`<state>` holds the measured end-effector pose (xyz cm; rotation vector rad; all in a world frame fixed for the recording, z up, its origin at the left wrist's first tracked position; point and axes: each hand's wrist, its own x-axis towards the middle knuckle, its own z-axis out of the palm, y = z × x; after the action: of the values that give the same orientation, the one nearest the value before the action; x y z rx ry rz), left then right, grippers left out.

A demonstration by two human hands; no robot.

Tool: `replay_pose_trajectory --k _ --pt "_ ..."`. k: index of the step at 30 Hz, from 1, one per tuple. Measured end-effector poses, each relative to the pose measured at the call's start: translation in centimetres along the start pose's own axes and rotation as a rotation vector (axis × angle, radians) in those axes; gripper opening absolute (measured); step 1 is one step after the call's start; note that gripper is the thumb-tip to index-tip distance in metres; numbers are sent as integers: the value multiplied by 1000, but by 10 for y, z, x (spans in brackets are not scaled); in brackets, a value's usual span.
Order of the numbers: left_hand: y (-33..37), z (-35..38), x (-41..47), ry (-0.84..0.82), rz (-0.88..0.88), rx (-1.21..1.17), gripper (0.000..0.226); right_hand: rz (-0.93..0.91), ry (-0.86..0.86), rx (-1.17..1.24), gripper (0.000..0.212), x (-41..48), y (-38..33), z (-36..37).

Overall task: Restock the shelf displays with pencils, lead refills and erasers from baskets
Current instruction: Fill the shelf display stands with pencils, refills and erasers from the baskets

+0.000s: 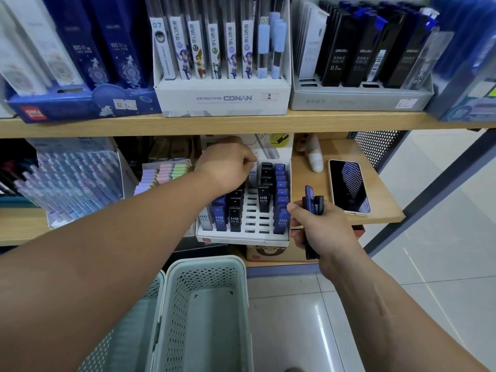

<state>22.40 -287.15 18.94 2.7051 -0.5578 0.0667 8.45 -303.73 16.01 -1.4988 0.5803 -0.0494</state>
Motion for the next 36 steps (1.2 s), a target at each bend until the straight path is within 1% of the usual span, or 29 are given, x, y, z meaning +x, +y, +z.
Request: replay_pose_trajectory --k 7,10,12,14,16,18,19,21,22,24,26,28,31,36 --pt "-6 1 -9 0 51 23 36 -3 -8 23 17 -1 -1 1" --pt "-8 -3 -24 125 46 -61 38 -38 -8 59 15 -2 -6 0" --pt "-2 -6 -40 220 13 -200 30 -79 -38 88 14 -5 -10 0" --pt "12 -7 -61 236 -58 -453 17 -118 -140 93 9 -9 -15 2" --pt "28 -8 -81 173 -132 -735 12 -117 -314 64 9 -16 -18 3" --pt "40 -8 -97 73 -191 -978 10 -64 -492 20 9 -24 -20 5" --pt "44 -7 -104 37 -203 -1054 9 -44 -560 -5 9 -27 -20 7" --pt "49 -3 -113 9 -204 -1116 7 -48 -628 -66 12 -33 -19 9" --pt "49 -1 -116 11 -206 -1126 6 -61 -634 -94 13 -35 -18 10" --pt "48 2 -120 26 -225 -1125 7 -90 -630 -131 8 -38 -16 12" --pt "47 2 -121 22 -268 -1153 11 -92 -621 -143 14 -39 -15 11" --pt "46 0 -122 22 -324 -1223 15 -73 -608 -115 11 -40 -15 11" --pt "40 -2 -121 36 -395 -1272 19 -23 -589 -42 16 -39 -15 10" --pt "32 -5 -118 89 -410 -1294 20 27 -563 12 15 -37 -17 9"
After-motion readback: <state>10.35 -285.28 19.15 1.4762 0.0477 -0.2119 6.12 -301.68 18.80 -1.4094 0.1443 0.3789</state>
